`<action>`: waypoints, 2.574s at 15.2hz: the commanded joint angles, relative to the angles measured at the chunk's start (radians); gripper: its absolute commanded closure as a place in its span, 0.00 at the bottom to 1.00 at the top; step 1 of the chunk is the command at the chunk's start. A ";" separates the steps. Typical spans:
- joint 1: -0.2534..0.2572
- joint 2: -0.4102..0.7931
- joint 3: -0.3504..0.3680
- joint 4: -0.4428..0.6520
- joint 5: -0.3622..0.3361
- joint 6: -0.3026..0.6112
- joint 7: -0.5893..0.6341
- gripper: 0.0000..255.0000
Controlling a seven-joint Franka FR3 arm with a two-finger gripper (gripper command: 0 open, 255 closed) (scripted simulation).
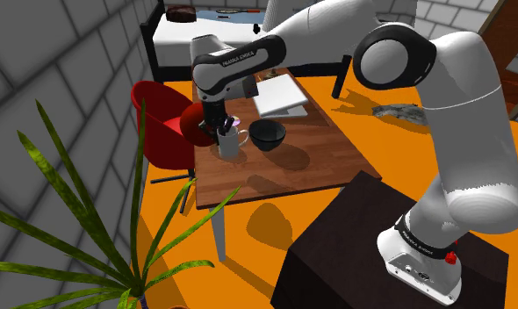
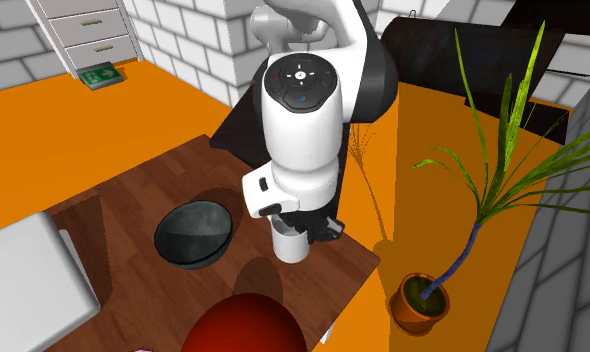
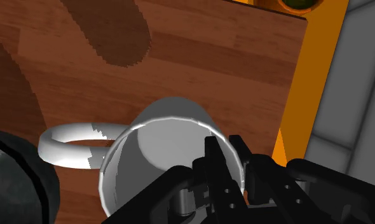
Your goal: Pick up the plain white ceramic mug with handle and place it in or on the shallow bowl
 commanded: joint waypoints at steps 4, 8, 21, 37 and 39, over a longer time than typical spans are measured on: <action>-0.001 -0.029 0.003 0.020 0.003 -0.049 0.002 1.00; -0.001 -0.047 0.004 0.044 0.005 -0.091 0.002 1.00; -0.095 -0.152 -0.019 -0.015 0.014 -0.141 -0.108 1.00; -0.283 -0.202 -0.092 -0.087 0.013 -0.124 -0.359 1.00; -0.283 -0.195 -0.092 -0.103 0.013 -0.101 -0.359 1.00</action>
